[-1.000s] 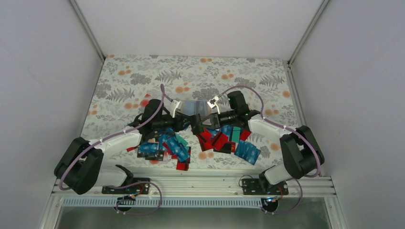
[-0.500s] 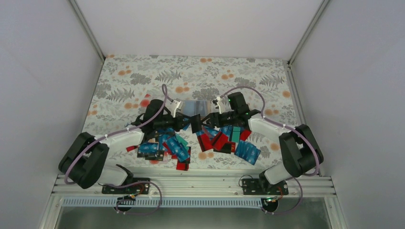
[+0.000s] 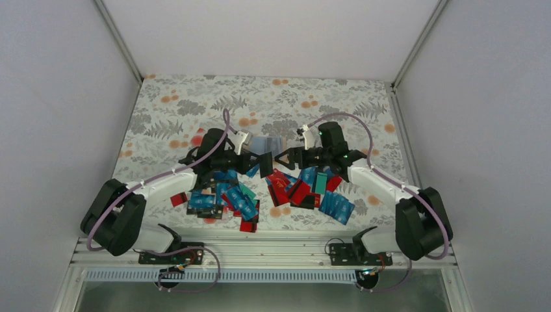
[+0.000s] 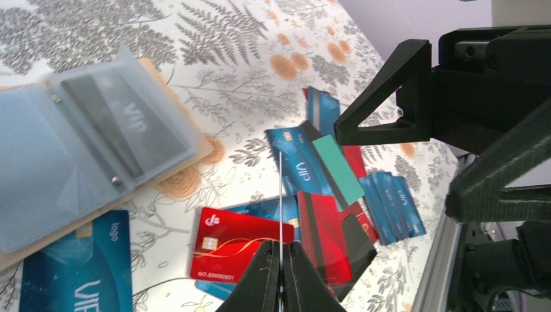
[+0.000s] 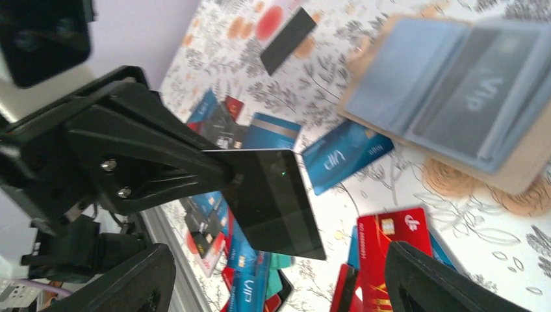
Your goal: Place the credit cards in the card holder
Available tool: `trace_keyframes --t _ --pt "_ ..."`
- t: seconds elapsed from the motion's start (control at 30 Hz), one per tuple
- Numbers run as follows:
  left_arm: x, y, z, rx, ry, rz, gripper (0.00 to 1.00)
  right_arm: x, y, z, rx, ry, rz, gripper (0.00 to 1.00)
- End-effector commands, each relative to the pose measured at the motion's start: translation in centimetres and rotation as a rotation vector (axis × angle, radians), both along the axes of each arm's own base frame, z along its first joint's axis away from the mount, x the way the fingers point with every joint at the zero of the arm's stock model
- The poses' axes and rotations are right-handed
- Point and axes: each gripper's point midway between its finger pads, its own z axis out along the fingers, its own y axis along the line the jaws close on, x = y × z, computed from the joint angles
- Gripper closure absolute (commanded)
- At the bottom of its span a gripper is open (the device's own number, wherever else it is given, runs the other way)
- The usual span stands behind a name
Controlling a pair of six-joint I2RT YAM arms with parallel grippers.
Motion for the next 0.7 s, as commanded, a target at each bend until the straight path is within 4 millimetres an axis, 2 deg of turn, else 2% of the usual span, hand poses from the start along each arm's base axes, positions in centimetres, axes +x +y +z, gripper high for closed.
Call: trace_keyframes --t 0.0,0.23,0.53,0.67 --pt "-0.4 -0.7 3.2 -0.039 -0.036 -0.065 0.98 -0.2 0.5 3.8 0.081 -0.114 0.054 0.19" --pt "-0.4 -1.3 6.6 -0.063 -0.048 -0.103 0.98 -1.6 1.0 7.0 0.159 -0.174 0.127 0.26" --pt "-2.3 -2.0 10.6 -0.149 -0.08 -0.207 0.98 -2.3 1.1 7.5 0.178 -0.176 0.157 0.33" --pt "-3.3 -2.1 12.0 -0.177 -0.096 -0.253 0.98 -3.2 1.4 8.0 0.211 -0.169 0.201 0.49"
